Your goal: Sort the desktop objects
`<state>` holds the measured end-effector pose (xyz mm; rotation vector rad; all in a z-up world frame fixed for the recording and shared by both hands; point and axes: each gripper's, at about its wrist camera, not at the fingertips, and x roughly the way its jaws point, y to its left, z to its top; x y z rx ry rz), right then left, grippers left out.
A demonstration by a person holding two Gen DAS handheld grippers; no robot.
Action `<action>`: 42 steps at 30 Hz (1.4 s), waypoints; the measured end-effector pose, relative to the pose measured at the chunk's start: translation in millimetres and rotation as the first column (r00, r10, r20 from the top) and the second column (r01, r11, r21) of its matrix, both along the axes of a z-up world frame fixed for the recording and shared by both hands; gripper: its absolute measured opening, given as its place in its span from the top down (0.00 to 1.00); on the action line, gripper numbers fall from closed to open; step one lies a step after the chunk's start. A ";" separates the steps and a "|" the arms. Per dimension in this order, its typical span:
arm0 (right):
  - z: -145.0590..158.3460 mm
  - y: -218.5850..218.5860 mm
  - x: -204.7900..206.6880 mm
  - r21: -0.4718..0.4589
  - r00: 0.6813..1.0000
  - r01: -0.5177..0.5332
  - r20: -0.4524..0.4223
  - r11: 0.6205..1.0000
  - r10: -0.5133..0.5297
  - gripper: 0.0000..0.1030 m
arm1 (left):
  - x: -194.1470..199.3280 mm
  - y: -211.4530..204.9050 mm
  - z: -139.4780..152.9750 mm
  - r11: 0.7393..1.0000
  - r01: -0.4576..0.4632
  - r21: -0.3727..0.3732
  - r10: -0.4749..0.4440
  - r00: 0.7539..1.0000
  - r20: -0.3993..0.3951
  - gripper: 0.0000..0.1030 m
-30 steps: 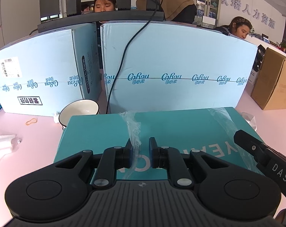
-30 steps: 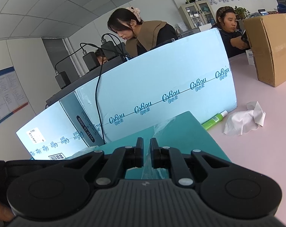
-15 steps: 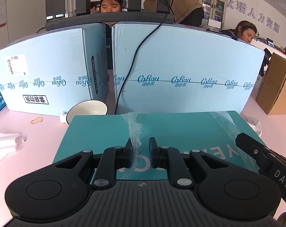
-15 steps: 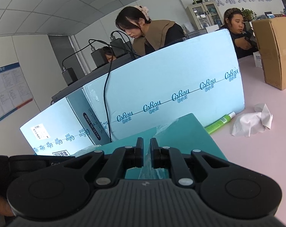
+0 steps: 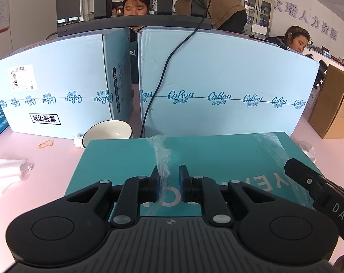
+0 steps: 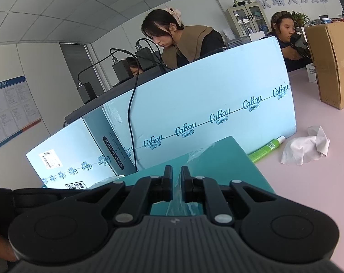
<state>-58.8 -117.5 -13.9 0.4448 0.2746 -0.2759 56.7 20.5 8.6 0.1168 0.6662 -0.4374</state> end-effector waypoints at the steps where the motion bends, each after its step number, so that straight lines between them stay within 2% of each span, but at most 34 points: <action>1: 0.2 0.4 0.0 -0.001 1.000 -0.001 0.000 1.000 0.001 0.88 | 0.1 0.2 -0.1 1.000 0.000 0.001 0.000 1.000 0.000 0.89; 42: 1.6 1.1 0.3 0.017 1.000 -0.014 0.003 1.000 0.014 0.88 | 0.8 3.5 -0.9 1.000 -0.006 0.007 0.006 1.000 0.001 0.89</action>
